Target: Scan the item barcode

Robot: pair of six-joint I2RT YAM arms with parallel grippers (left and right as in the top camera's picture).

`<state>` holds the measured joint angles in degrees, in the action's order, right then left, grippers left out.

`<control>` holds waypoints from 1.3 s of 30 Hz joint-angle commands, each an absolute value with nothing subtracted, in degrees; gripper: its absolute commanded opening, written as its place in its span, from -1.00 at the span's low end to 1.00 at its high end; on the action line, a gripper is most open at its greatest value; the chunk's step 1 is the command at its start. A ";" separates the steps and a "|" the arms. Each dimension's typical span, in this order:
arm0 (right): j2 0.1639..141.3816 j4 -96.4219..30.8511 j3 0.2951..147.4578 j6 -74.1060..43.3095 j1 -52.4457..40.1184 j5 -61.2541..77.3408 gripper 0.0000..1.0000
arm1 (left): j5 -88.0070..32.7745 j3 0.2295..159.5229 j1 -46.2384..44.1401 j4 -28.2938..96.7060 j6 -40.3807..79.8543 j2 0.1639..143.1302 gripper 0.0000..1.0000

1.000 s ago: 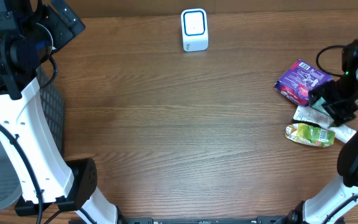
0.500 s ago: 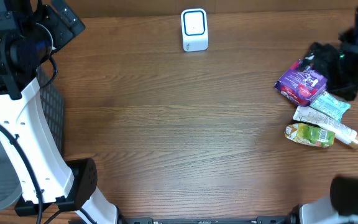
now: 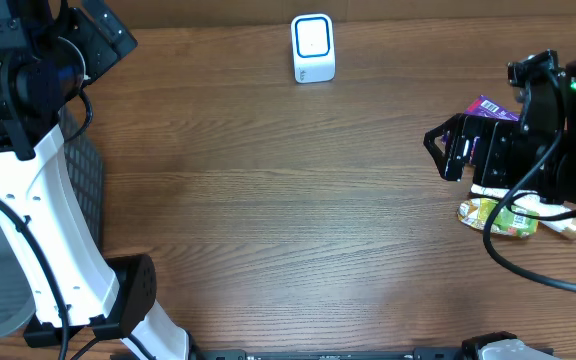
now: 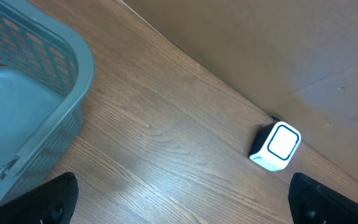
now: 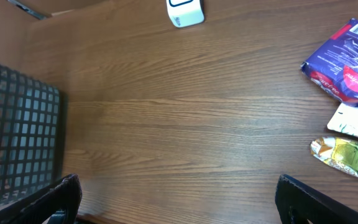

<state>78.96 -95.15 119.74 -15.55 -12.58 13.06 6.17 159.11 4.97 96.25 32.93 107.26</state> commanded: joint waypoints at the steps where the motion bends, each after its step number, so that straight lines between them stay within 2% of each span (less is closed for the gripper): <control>1: 79.24 -94.54 120.22 -14.92 -12.91 12.08 1.00 | 6.11 159.20 4.82 96.23 33.43 107.13 0.99; 6: 80.66 -89.12 119.70 -14.92 -12.91 5.45 1.00 | 6.09 159.20 4.82 96.23 33.43 107.15 0.99; 11: 78.43 -72.03 110.69 -14.81 -12.88 1.13 1.00 | 6.09 159.20 4.82 96.23 33.43 107.15 0.99; 17: 66.30 -45.41 87.35 -14.72 -11.25 1.41 1.00 | 6.09 159.20 4.82 96.23 33.41 107.15 0.99; 21: 56.47 -35.68 72.51 -14.26 -8.56 1.52 1.00 | 6.11 159.20 4.82 96.23 33.43 107.15 0.99; 29: 33.98 -15.57 41.78 -2.72 -4.58 1.54 1.00 | 6.09 159.20 4.78 96.23 33.43 107.15 0.99; 39: 13.96 6.00 11.05 -2.55 -2.87 1.85 1.00 | 6.13 159.20 4.93 96.23 33.41 107.39 0.99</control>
